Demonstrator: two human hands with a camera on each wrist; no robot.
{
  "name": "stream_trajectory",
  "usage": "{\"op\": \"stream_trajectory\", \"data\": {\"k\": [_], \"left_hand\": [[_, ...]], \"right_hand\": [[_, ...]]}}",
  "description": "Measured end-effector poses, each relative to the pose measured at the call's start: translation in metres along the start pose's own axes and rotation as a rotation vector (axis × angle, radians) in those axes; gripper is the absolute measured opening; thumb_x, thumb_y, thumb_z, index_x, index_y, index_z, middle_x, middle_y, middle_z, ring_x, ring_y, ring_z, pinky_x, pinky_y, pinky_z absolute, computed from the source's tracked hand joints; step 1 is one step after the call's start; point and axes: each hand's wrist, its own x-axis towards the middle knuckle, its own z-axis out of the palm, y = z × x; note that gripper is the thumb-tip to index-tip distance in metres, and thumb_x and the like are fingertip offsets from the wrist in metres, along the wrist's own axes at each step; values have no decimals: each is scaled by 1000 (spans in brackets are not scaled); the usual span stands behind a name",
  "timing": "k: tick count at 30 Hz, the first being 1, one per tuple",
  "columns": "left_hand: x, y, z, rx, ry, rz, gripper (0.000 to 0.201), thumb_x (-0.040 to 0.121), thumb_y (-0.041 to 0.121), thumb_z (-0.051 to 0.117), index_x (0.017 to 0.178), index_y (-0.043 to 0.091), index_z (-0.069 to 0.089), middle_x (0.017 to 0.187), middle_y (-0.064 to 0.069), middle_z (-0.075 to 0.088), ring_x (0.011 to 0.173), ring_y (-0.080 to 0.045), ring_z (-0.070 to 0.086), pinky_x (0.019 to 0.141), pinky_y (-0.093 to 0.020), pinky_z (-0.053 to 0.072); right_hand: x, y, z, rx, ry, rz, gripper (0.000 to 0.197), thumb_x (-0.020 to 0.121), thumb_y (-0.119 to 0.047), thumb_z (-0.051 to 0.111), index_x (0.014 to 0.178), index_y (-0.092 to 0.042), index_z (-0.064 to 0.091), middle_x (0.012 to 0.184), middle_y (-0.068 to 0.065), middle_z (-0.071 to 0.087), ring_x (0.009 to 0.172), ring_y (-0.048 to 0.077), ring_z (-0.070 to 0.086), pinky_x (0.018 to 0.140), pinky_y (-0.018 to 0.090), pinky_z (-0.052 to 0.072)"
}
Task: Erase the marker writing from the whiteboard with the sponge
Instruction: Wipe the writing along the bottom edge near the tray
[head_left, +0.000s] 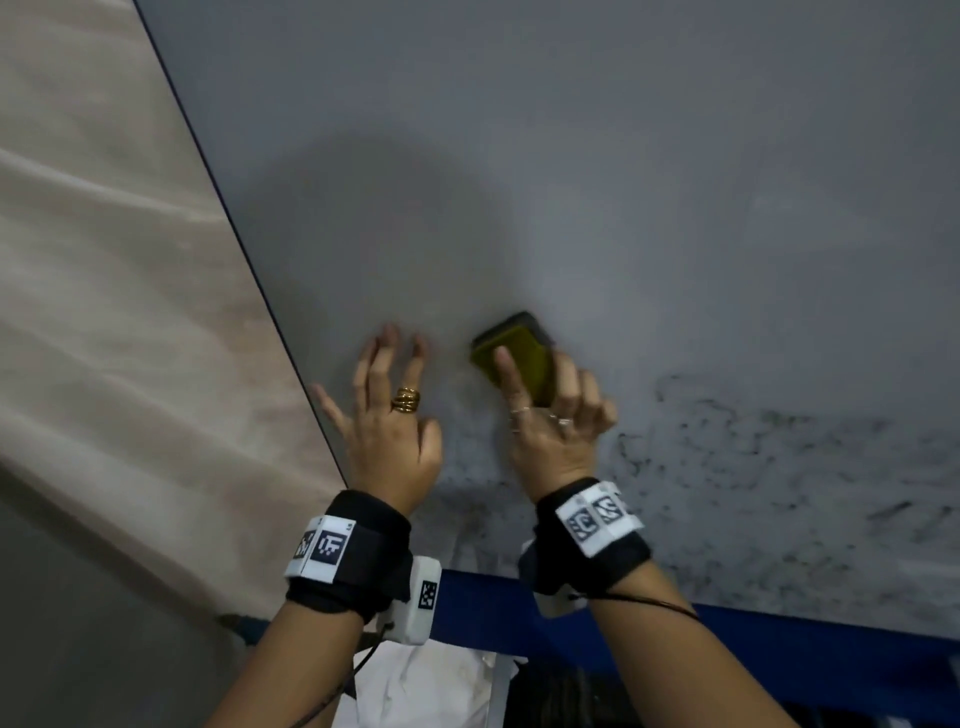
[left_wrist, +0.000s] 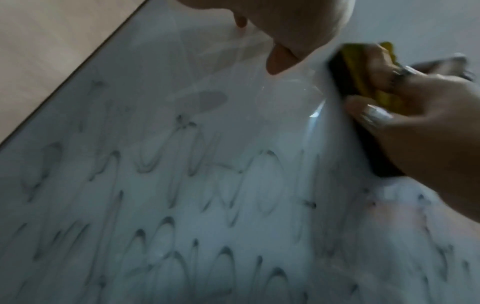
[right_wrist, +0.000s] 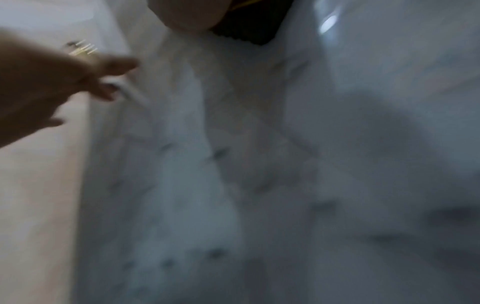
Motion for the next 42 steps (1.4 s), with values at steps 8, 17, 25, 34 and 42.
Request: {"op": "stream_trajectory", "data": {"k": [8, 17, 25, 34, 42], "left_hand": [[-7, 40, 8, -4, 12, 230, 89, 82, 43, 43, 151, 26, -10, 157, 4, -21, 145, -22, -11, 107, -67, -6], [34, 127, -13, -219, -60, 366, 68, 87, 37, 29, 150, 17, 14, 157, -2, 7, 145, -29, 4, 105, -72, -2], [39, 147, 20, -157, -107, 290, 61, 96, 52, 0, 150, 27, -12, 152, 6, -30, 139, -29, -30, 104, -67, -16], [34, 153, 29, -165, -26, 273, 63, 95, 55, 5, 149, 30, -15, 152, 7, -32, 139, -27, -31, 103, -64, -16], [27, 165, 20, -262, -35, 273, 65, 93, 46, 16, 152, 20, 4, 158, -6, -17, 141, -28, -23, 105, -62, -17]], "right_hand": [[-23, 137, -29, -39, -24, 161, 95, 71, -15, 63, 148, -37, 11, 122, 19, 32, 101, 36, 44, 83, 41, 37], [-11, 57, -24, 129, -117, 237, 57, 83, -27, 48, 133, -44, 28, 129, 7, 34, 112, 26, 36, 87, 41, 27], [-18, 161, -60, 101, -64, 548, 82, 67, -15, 49, 142, -40, 26, 126, 0, 42, 105, 24, 46, 94, 44, 40], [-5, 145, -79, 192, -176, 634, 70, 54, -19, 75, 122, -17, 62, 98, 5, 64, 89, 16, 53, 64, 24, 49], [3, 139, -79, 298, -109, 905, 74, 53, 4, 76, 121, -22, 63, 101, -2, 50, 88, 17, 56, 74, 7, 42]]}}
